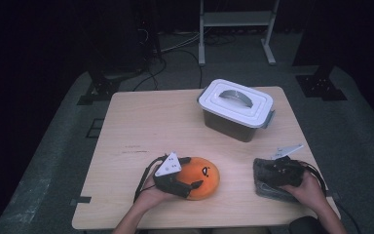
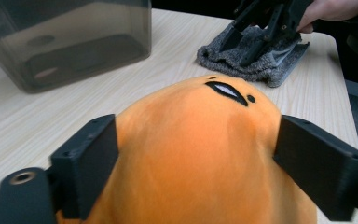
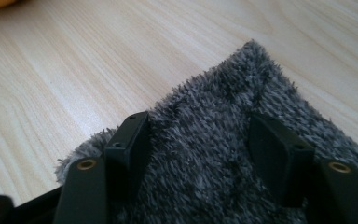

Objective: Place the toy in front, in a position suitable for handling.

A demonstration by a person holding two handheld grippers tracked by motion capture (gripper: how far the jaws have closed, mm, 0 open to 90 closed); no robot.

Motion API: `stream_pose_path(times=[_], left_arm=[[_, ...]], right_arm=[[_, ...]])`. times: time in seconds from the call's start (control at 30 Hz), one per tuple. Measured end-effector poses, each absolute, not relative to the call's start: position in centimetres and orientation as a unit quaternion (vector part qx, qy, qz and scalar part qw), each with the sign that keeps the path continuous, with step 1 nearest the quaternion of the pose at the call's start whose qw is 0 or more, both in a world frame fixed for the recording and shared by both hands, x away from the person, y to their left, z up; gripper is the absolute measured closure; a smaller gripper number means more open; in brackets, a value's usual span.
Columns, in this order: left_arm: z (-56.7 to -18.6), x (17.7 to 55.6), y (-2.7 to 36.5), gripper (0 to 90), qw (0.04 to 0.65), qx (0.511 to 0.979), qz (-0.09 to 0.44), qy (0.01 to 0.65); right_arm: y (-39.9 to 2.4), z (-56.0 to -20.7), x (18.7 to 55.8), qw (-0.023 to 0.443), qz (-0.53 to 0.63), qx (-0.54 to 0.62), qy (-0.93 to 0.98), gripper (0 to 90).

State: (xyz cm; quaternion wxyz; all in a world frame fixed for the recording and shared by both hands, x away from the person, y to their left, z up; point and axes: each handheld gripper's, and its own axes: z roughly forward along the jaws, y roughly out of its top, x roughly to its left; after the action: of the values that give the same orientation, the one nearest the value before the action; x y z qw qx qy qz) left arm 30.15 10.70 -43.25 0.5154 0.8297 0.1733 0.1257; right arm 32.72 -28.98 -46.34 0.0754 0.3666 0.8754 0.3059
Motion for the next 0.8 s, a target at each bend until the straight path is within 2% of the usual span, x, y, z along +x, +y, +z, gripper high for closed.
stream_pose_path(times=[0.3,0.47,0.7,0.8], left_arm=[[-42.0,30.2,12.1,9.9,0.521,0.824,0.135,0.179],[-42.5,30.7,12.2,9.8,0.493,0.842,0.116,0.187],[-43.1,30.8,12.1,9.3,0.486,0.848,0.101,0.183],[-43.4,30.7,12.0,8.9,0.484,0.851,0.098,0.181]], right_arm=[[-28.3,-46.4,32.4,0.085,0.29,0.35,0.886,28.9],[-27.9,-46.4,32.3,0.092,0.279,0.347,0.891,27.2],[-27.6,-46.3,32.4,0.098,0.267,0.349,0.893,27.9],[-27.5,-46.2,32.4,0.099,0.26,0.351,0.894,31.1]])
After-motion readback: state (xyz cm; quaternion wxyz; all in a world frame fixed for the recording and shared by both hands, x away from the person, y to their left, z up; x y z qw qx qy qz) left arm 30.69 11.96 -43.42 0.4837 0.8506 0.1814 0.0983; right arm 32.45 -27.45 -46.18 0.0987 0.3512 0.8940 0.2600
